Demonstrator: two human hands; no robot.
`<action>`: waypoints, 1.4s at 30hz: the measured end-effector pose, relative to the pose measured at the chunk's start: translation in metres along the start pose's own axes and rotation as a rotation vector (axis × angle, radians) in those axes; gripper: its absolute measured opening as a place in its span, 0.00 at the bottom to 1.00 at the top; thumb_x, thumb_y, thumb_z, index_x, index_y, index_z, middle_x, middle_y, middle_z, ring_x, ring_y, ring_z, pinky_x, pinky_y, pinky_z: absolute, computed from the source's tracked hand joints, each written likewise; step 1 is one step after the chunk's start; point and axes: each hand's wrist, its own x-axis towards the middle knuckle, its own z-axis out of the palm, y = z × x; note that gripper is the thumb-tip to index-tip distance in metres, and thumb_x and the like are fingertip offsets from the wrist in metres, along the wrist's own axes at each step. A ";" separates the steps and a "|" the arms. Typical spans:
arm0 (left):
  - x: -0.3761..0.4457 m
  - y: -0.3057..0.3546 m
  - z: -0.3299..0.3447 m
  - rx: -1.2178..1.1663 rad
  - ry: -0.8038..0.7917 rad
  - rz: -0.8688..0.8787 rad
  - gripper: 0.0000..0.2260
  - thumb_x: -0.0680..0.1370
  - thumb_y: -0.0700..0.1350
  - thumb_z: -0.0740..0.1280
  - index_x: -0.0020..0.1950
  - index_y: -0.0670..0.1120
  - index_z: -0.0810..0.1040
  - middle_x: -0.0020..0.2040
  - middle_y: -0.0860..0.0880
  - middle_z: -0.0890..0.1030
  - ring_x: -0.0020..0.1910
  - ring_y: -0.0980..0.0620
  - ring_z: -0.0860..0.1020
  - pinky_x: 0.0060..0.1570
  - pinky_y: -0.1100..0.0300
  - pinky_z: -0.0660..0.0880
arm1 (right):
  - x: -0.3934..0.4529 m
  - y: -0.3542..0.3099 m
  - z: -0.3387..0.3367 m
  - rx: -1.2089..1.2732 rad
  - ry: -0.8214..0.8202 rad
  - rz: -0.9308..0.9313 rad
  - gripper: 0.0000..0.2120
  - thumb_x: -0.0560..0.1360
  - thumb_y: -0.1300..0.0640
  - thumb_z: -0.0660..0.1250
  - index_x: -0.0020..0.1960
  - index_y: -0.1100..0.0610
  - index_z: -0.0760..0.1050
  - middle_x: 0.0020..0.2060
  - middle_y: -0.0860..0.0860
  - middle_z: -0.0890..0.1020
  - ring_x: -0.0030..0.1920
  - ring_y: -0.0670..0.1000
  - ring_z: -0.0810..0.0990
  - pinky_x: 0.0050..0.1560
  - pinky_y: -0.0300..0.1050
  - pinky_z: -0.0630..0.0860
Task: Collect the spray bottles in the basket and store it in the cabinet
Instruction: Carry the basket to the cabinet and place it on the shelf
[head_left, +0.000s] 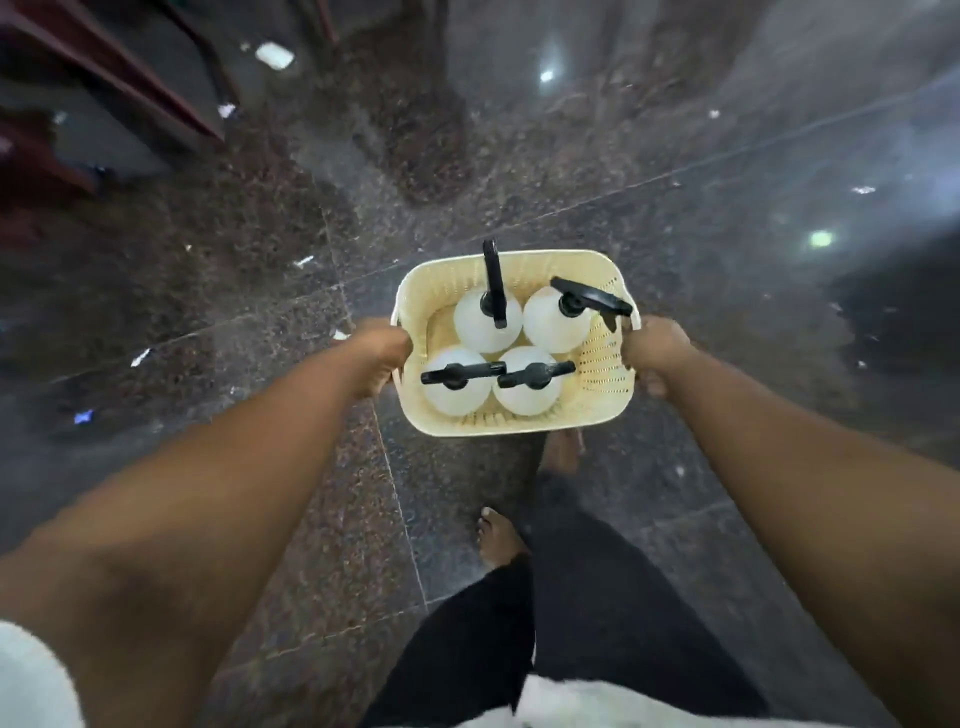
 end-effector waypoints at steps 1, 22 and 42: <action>-0.025 0.005 0.011 0.027 -0.018 0.019 0.13 0.70 0.27 0.60 0.52 0.31 0.77 0.49 0.34 0.81 0.44 0.40 0.80 0.42 0.51 0.78 | -0.021 0.022 -0.009 0.033 0.021 0.040 0.11 0.74 0.67 0.58 0.52 0.63 0.76 0.47 0.60 0.79 0.44 0.55 0.75 0.45 0.51 0.75; -0.497 -0.124 0.503 0.590 -0.766 0.351 0.12 0.74 0.25 0.56 0.33 0.35 0.72 0.34 0.41 0.71 0.32 0.45 0.71 0.31 0.59 0.74 | -0.527 0.663 -0.073 1.050 0.504 0.717 0.11 0.73 0.71 0.58 0.36 0.61 0.72 0.34 0.55 0.75 0.33 0.50 0.71 0.40 0.44 0.77; -0.622 -0.150 0.857 0.987 -0.776 0.407 0.10 0.69 0.27 0.59 0.29 0.36 0.72 0.31 0.40 0.70 0.40 0.43 0.71 0.38 0.55 0.67 | -0.523 1.020 -0.101 1.378 0.523 0.881 0.09 0.57 0.71 0.58 0.30 0.60 0.72 0.38 0.68 0.78 0.41 0.58 0.77 0.40 0.51 0.72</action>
